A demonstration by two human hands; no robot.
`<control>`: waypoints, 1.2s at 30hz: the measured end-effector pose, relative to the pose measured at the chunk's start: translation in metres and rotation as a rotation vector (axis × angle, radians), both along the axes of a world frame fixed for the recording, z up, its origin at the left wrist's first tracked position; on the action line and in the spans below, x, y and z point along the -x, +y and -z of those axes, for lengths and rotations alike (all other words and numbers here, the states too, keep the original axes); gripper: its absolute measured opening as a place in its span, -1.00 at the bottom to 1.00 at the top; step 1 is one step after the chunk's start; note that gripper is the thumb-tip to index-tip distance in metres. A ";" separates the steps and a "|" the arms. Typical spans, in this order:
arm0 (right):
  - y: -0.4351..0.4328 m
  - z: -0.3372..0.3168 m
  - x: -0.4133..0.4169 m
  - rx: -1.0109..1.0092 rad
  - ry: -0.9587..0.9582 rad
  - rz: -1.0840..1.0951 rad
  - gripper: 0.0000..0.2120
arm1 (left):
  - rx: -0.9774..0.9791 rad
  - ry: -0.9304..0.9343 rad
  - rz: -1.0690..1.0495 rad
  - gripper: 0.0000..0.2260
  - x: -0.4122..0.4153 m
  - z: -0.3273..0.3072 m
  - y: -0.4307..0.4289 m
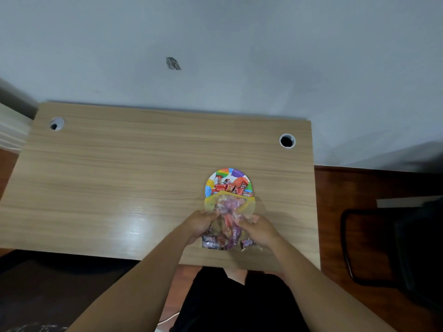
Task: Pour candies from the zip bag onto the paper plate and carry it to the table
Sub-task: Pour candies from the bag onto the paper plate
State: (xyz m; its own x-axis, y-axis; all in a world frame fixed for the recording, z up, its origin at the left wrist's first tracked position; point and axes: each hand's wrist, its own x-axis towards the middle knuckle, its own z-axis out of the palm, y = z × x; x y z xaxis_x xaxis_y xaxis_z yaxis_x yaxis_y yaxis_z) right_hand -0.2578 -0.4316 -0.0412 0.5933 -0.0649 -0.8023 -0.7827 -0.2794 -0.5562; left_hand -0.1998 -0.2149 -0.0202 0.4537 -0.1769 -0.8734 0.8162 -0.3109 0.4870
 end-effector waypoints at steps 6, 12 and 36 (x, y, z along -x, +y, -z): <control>0.003 -0.003 -0.003 -0.041 -0.020 0.009 -0.71 | 0.002 0.003 -0.009 -0.63 -0.003 0.000 0.003; 0.001 -0.007 -0.008 -0.030 -0.004 0.029 -0.85 | 0.002 0.040 0.027 -0.70 -0.007 -0.010 0.004; -0.001 -0.025 -0.018 -0.040 0.013 0.062 -0.68 | 0.059 0.075 0.050 -0.74 -0.025 -0.027 0.024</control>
